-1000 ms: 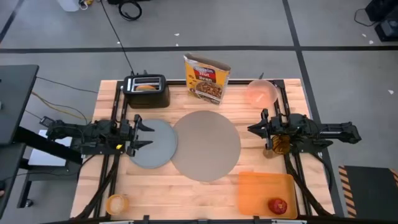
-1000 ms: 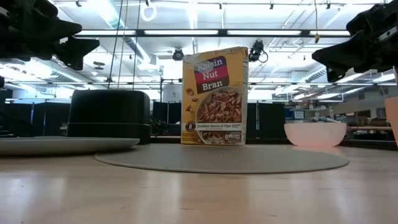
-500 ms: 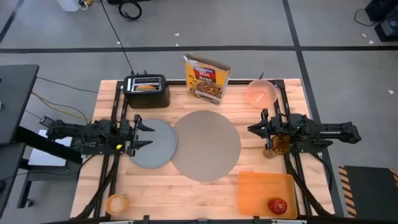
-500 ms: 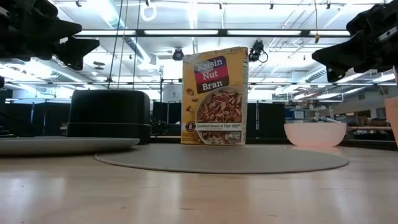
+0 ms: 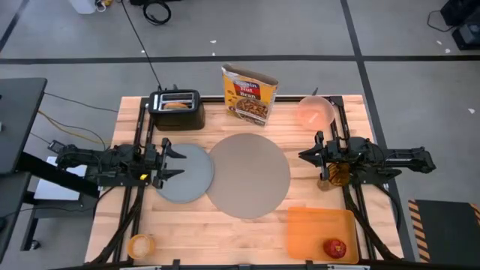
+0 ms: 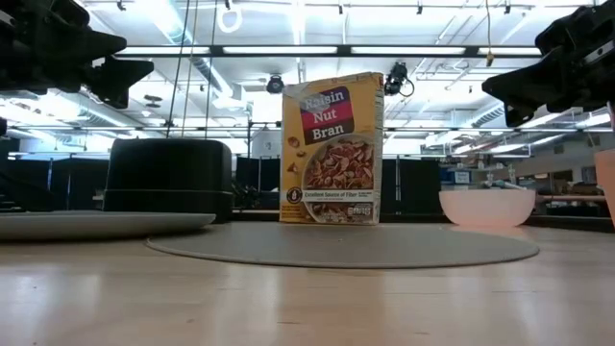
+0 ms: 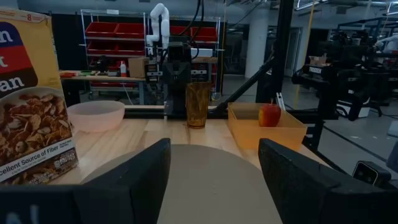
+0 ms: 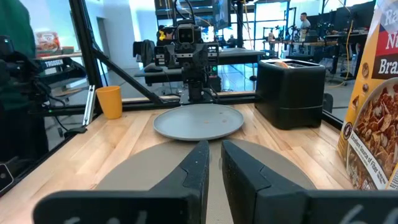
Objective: Arrange a breakfast setting
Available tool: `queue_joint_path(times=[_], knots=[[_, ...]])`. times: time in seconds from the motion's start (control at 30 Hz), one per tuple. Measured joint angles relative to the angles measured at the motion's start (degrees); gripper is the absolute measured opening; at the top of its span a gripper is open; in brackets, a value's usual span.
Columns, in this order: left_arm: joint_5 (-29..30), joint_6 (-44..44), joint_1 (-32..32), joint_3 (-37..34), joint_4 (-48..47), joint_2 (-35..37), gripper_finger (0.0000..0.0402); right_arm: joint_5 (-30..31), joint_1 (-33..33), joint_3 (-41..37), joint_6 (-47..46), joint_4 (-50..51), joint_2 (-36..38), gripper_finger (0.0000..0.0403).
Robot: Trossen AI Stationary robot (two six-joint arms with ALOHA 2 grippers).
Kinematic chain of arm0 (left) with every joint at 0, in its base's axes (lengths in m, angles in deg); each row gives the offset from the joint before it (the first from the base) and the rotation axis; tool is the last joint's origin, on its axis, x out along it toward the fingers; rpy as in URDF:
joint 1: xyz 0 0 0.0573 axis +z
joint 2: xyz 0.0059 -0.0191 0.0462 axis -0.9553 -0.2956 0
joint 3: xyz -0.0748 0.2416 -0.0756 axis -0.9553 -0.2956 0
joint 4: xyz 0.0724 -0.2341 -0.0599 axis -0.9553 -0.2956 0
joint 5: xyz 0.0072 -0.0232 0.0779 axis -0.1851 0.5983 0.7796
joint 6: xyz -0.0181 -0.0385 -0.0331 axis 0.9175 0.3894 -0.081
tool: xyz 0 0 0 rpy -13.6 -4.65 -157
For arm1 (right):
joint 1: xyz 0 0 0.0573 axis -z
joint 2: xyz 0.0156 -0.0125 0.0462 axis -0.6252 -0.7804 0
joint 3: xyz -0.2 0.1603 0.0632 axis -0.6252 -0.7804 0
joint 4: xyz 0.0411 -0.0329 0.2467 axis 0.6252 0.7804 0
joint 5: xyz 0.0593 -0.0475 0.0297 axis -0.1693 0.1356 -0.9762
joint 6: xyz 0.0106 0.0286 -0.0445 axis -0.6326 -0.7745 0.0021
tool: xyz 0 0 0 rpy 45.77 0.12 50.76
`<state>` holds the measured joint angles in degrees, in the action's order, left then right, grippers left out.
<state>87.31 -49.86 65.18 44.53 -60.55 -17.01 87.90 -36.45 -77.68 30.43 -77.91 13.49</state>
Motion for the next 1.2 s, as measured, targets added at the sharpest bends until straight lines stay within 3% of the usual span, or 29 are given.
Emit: queue_joint_path(times=[1.0, 1.2], knots=[[0.40, -3.20, 0.12, -0.01, 0.50, 0.00, 0.0251, 0.00, -0.01, -0.01, -0.01, 0.02, 0.00, 0.0050], [0.41, 2.42, 0.12, 0.00, 2.36, 0.00, 0.0251, 0.00, -0.01, 0.00, -0.01, 0.00, 0.00, 0.0050]])
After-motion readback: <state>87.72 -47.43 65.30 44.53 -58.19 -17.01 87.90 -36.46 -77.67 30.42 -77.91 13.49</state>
